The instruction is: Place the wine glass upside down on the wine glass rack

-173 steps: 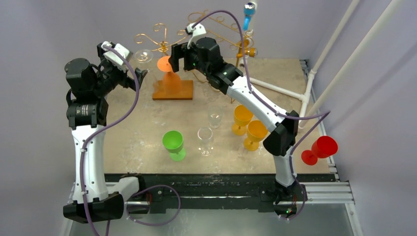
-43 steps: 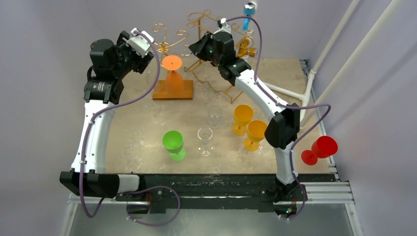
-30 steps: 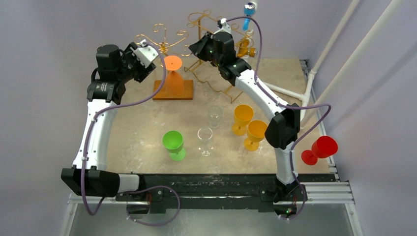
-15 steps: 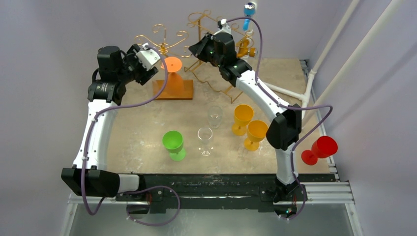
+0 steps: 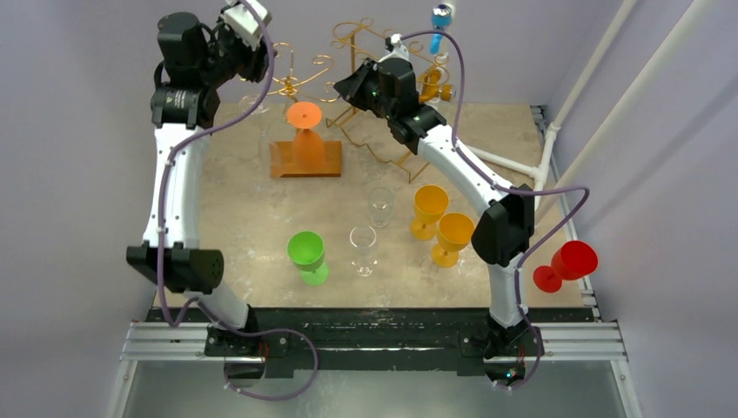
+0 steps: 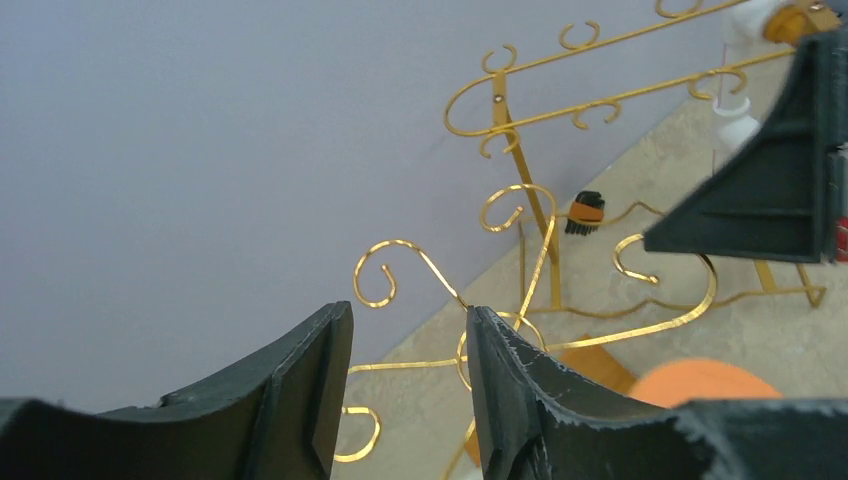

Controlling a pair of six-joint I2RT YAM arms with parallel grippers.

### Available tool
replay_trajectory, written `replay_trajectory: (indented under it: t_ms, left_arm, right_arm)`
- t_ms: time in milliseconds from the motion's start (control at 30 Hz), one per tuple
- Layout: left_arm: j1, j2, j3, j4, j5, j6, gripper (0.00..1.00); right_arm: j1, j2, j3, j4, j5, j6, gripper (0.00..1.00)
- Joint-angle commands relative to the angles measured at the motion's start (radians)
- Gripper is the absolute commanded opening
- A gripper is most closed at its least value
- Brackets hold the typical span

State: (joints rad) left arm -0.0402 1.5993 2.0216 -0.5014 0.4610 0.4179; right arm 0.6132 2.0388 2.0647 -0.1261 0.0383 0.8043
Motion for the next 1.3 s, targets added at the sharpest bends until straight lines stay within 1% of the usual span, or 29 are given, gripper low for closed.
replay_trajectory:
  t_ms: [0,100,167,233,333,400,433,500,567,600,667,767,867,1000,1133,1267]
  left_arm:
    - [-0.002,0.190,0.212,-0.051,-0.058,-0.118,0.46]
    - [-0.001,0.297,0.367,-0.111,-0.181,-0.116,0.34]
    - [-0.002,0.340,0.421,-0.152,-0.264,-0.092,0.25]
    - [-0.001,0.341,0.411,-0.170,-0.336,-0.058,0.17]
    - [0.004,0.304,0.347,-0.186,-0.407,-0.030,0.11]
    - [0.017,0.275,0.309,-0.202,-0.410,-0.030,0.11]
    - [0.026,0.268,0.303,-0.215,-0.404,-0.039,0.13]
    - [0.040,0.260,0.313,-0.250,-0.372,-0.055,0.22]
    - [0.065,0.250,0.317,-0.273,-0.355,-0.043,0.35]
    - [0.066,0.243,0.313,-0.279,-0.353,-0.024,0.39]
    - [0.065,0.240,0.312,-0.302,-0.355,0.025,0.44]
    - [0.066,0.259,0.342,-0.373,-0.360,0.082,0.45]
    - [0.067,0.269,0.334,-0.405,-0.354,0.088,0.45]
    - [0.075,0.283,0.290,-0.365,-0.346,0.067,0.45]
    - [0.079,0.293,0.268,-0.303,-0.322,0.053,0.41]
    - [0.078,0.316,0.284,-0.277,-0.300,0.046,0.39]
  right_arm:
    - [0.008,-0.041,0.000,-0.005,-0.017,0.007,0.11]
    - [0.008,-0.035,0.006,-0.004,-0.033,0.011,0.11]
    - [0.009,-0.035,0.006,0.001,-0.034,0.008,0.11]
    - [0.007,-0.038,0.005,0.004,-0.035,0.003,0.11]
    - [0.007,-0.040,0.010,0.007,-0.035,0.000,0.11]
    - [0.007,-0.039,0.014,0.008,-0.035,-0.001,0.11]
    - [0.007,-0.039,0.016,0.008,-0.035,-0.001,0.11]
    - [0.007,-0.035,0.021,0.009,-0.055,0.001,0.12]
    - [0.007,-0.029,0.026,0.006,-0.056,0.002,0.12]
    - [0.008,-0.028,0.028,0.006,-0.057,0.002,0.13]
    - [0.006,-0.024,0.031,0.006,-0.056,0.003,0.13]
    - [0.005,-0.023,0.031,0.007,-0.056,0.003,0.14]
    - [0.005,-0.022,0.031,0.010,-0.055,0.004,0.15]
    - [0.005,-0.019,0.034,0.014,-0.061,0.014,0.16]
    - [0.005,-0.018,0.032,0.016,-0.066,0.025,0.16]
    - [0.005,-0.019,0.034,0.014,-0.070,0.028,0.16]
